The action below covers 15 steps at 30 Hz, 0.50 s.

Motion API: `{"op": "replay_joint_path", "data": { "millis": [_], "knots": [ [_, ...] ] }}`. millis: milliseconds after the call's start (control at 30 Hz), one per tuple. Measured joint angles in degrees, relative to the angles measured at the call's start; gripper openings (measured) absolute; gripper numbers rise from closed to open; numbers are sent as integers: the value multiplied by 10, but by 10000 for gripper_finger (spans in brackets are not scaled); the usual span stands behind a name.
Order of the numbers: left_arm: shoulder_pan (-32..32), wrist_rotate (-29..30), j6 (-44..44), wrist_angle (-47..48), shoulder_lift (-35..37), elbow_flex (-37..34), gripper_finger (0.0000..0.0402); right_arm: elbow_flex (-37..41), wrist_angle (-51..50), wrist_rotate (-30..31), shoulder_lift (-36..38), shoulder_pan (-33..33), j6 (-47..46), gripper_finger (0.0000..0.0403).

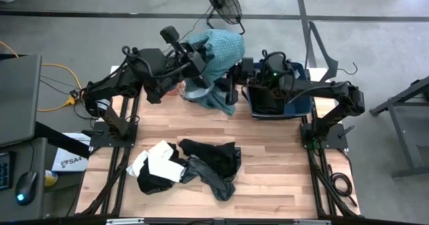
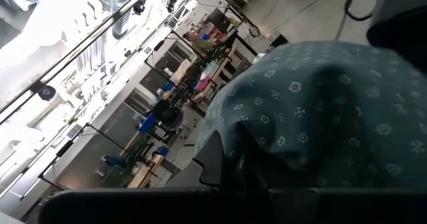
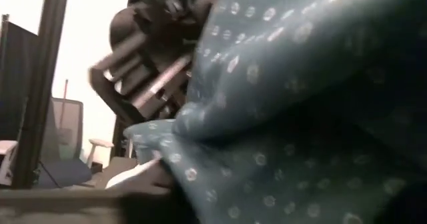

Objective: Pick & Place Cloths
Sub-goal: Put the light blue shirt into the blue laundry organizer

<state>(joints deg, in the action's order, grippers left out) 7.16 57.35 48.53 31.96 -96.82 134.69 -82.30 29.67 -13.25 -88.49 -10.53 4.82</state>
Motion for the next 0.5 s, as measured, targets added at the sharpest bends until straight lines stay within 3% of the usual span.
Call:
{"op": "replay_joint_path", "data": {
  "millis": [167, 300, 500],
  "knots": [
    [0, 0, -3, 3, 0, 0, 14, 0, -19, 24, 2, -1, 3, 26],
    [0, 15, -3, 9, 0, 0, 43, 0, -37, 51, 3, -1, 8, 10],
    [2, 30, 26, 11, 0, 0, 150, 0, -55, 75, 3, -1, 11, 7]
  ]
}}
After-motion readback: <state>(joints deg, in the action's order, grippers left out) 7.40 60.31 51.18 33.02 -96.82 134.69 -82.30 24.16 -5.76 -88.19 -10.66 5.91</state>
